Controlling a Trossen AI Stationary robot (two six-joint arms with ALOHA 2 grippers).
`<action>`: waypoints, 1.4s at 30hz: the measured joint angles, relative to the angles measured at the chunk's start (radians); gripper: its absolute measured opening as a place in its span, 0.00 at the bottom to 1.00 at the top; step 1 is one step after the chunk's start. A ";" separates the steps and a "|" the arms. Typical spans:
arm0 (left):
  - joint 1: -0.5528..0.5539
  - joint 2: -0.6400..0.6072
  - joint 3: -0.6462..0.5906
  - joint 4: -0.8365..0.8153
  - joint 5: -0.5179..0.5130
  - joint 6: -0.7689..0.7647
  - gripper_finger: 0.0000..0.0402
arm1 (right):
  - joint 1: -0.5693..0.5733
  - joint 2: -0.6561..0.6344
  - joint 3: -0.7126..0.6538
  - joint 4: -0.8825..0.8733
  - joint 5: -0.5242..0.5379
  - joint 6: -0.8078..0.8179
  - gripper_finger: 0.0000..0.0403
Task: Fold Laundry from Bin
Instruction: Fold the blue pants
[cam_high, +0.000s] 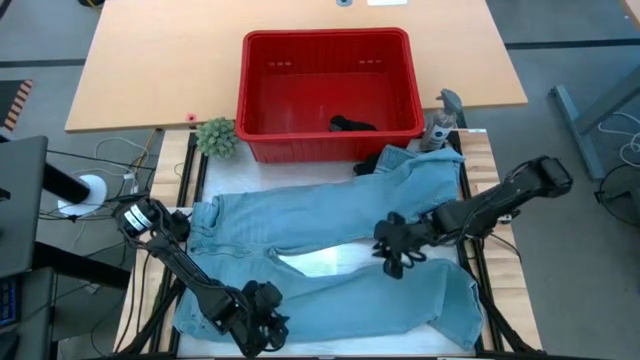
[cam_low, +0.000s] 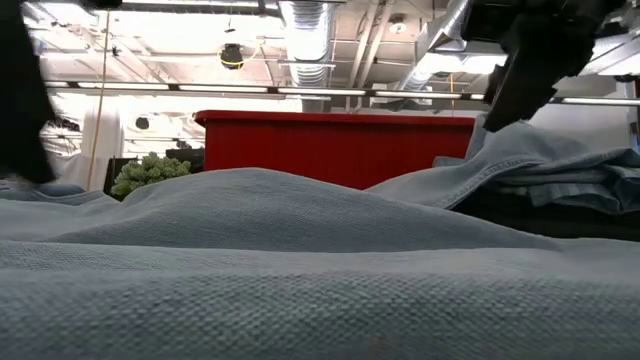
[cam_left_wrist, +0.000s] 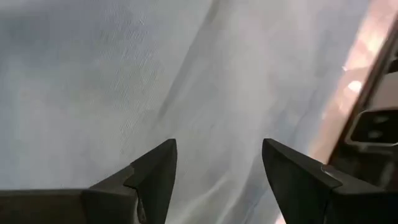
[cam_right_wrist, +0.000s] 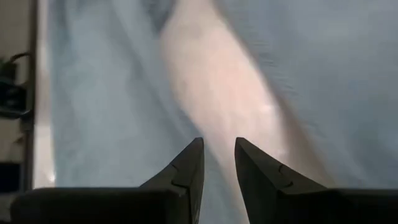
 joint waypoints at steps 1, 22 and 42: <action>0.003 -0.002 0.011 -0.004 -0.014 0.019 0.56 | 0.006 0.031 0.000 0.046 -0.027 -0.018 0.29; 0.093 -0.004 0.014 -0.071 -0.140 0.157 0.56 | -0.061 0.554 0.239 0.483 -0.228 -0.278 0.29; 0.099 -0.002 -0.007 -0.086 -0.168 0.039 0.56 | -0.163 0.665 0.591 0.262 -0.332 -0.557 0.25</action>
